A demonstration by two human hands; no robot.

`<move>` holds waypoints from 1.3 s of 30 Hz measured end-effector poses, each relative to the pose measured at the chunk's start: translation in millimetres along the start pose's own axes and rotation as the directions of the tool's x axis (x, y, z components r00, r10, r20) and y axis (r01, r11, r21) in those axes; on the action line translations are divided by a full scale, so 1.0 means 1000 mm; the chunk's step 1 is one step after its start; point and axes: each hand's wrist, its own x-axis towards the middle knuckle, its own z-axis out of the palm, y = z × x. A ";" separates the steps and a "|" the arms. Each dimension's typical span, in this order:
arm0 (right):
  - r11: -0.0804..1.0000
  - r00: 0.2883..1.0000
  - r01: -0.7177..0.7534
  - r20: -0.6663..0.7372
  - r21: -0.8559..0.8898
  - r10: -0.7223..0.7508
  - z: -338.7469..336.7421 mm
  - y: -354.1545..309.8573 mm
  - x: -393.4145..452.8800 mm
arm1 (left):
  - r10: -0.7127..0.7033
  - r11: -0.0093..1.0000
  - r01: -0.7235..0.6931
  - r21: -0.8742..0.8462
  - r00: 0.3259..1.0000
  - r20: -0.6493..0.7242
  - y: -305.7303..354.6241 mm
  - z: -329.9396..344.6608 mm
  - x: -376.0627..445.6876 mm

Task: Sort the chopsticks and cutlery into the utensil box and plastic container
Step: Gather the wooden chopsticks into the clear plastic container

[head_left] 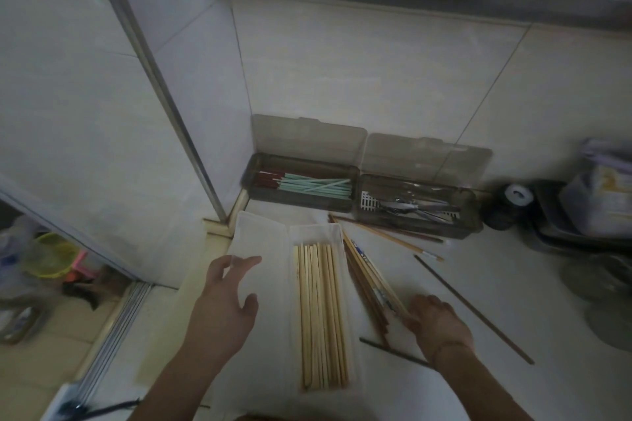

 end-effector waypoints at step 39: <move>0.778 0.799 0.539 -0.097 -0.323 -0.594 -0.004 -0.139 -0.057 | 0.007 1.000 -0.007 0.016 1.000 -0.009 0.001 -0.001 0.001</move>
